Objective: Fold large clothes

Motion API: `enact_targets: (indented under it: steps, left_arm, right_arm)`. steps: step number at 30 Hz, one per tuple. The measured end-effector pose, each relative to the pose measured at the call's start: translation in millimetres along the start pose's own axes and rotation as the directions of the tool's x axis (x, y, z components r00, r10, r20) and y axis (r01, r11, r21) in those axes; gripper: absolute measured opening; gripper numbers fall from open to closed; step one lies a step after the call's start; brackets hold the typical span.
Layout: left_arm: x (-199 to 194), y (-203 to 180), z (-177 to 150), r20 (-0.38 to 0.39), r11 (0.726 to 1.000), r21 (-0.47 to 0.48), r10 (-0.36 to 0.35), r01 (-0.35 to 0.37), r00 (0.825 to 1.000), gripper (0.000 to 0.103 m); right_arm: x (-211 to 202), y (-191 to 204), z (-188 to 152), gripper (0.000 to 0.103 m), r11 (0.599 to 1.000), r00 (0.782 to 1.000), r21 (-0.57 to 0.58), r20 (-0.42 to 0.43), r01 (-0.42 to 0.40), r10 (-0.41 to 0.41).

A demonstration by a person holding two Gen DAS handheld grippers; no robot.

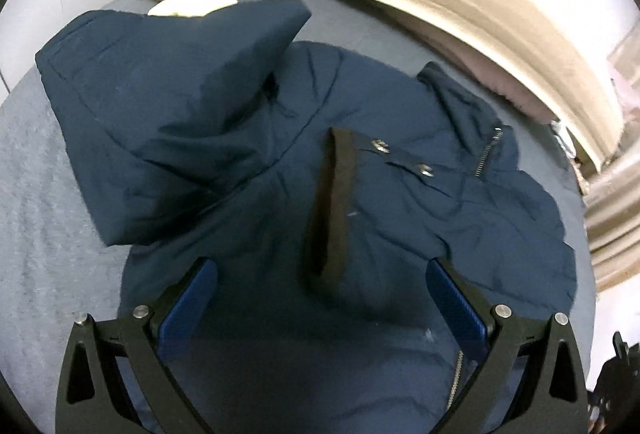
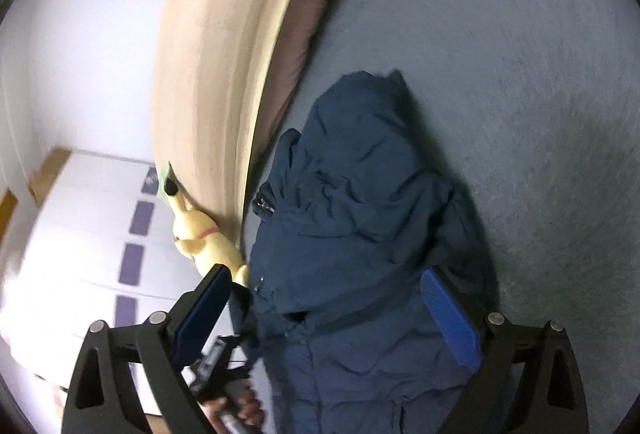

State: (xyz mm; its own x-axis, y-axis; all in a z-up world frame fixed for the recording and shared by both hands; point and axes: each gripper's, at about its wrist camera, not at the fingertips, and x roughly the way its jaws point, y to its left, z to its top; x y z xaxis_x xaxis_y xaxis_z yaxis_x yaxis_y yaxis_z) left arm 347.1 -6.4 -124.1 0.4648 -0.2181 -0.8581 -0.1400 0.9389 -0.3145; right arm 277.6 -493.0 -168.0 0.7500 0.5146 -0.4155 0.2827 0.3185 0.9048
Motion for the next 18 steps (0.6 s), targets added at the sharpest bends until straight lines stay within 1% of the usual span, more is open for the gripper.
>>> enact_targets:
  steps: [3, 4, 6, 7, 8, 9, 10, 11, 12, 14, 15, 16, 18]
  left_arm:
    - [3, -5, 0, 0.019, 1.0, 0.004, 0.003, -0.004, 1.0, 0.103]
    - [3, -8, -1, 0.03, 1.0, 0.019, 0.006, -0.006, 1.0, 0.098]
    - [5, -15, -1, 0.035, 0.998, 0.061, 0.022, -0.024, 0.999, 0.063]
    - [9, -19, 1, 0.012, 0.996, 0.08, 0.035, -0.036, 0.999, 0.022]
    - [13, -19, 4, -0.007, 0.995, 0.084, 0.048, -0.047, 0.999, 0.015]
    - [12, -19, 6, -0.001, 0.996, 0.077, 0.052, -0.052, 0.999, 0.011]
    - [9, -19, 7, 0.013, 0.996, 0.076, 0.051, -0.051, 0.999, 0.008]
    - [4, -22, 9, 0.032, 0.995, 0.078, 0.052, -0.054, 0.998, 0.006]
    - [-4, -22, 11, 0.06, 0.995, 0.079, 0.05, -0.055, 0.997, 0.006]
    - [-25, -24, 13, 0.12, 0.994, 0.092, 0.043, -0.054, 0.992, 0.005]
    - [-32, -23, 10, 0.143, 0.994, 0.096, 0.046, -0.06, 0.989, 0.005]
    - [-34, -18, 9, 0.15, 0.992, 0.104, 0.055, -0.071, 0.987, 0.005]
    - [-22, -11, -1, 0.123, 0.988, 0.121, 0.087, -0.102, 0.989, 0.006]
  right_arm:
    - [17, -8, 4, 0.097, 0.999, 1.0, 0.053, -0.021, -0.001, 0.002]
    - [25, -12, 5, 0.097, 0.997, 1.0, 0.074, -0.026, 0.003, -0.001]
    - [33, -18, 7, 0.097, 0.993, 1.0, 0.114, -0.023, 0.012, -0.01]
    - [38, -20, 10, 0.097, 0.992, 1.0, 0.125, -0.012, 0.021, -0.02]
    - [45, -21, 12, 0.088, 0.991, 0.999, 0.13, 0.0, 0.034, -0.035]
    - [49, -21, 15, 0.075, 0.99, 0.998, 0.13, 0.004, 0.057, -0.058]
    - [53, -18, 17, 0.028, 0.988, 0.995, 0.121, -0.006, 0.097, -0.097]
    - [58, -14, 20, 0.01, 0.979, 0.983, 0.089, -0.025, 0.184, -0.182]
    - [57, -8, 22, 0.01, 0.977, 0.979, 0.06, -0.017, 0.203, -0.202]
    - [47, 22, 21, 0.009, 0.97, 0.974, -0.084, 0.035, 0.228, -0.226]
    - [41, 37, 18, 0.009, 0.956, 0.97, -0.161, 0.06, 0.244, -0.238]
    - [37, 49, 13, 0.008, 0.937, 0.965, -0.233, 0.079, 0.261, -0.25]
    - [40, 49, 5, 0.008, 0.906, 0.953, -0.297, 0.078, 0.303, -0.293]
